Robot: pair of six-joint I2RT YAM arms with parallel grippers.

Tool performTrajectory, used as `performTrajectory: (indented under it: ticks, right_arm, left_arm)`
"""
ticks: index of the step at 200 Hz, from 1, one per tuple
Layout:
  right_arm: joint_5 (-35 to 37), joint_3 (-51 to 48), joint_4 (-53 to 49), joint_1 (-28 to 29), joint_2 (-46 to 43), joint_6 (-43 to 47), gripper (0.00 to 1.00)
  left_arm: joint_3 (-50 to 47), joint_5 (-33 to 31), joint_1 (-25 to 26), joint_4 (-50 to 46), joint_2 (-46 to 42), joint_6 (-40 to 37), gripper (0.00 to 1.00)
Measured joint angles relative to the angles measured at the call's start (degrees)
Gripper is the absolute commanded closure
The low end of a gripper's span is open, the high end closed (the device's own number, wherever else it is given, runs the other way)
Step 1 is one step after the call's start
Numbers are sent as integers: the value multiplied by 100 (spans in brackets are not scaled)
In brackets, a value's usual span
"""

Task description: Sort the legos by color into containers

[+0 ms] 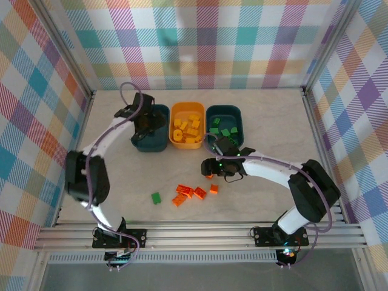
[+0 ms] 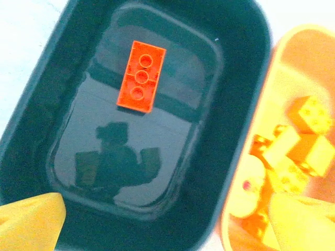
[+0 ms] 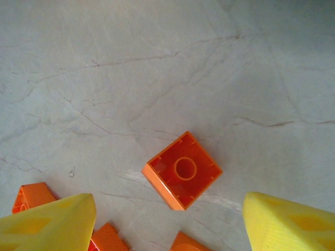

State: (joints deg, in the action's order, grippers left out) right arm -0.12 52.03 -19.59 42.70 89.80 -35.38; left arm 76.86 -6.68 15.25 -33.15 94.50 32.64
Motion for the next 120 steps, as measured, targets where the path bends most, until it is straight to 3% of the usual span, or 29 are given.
performTrajectory:
  ticks: [59,88,120]
  right_arm:
    - [190,483,-216,378,715,-280,28]
    - [308,791,-284,428,1049,-297,35]
    - [420,1226,-411,494,1368,-249,49]
  left_arm:
    - [-2767,179,400,214,-2562,468,2]
    - [-3910,271,483,-79,-3486,688,3]
    - [-4238,345,487,-229,-4162,813,3]
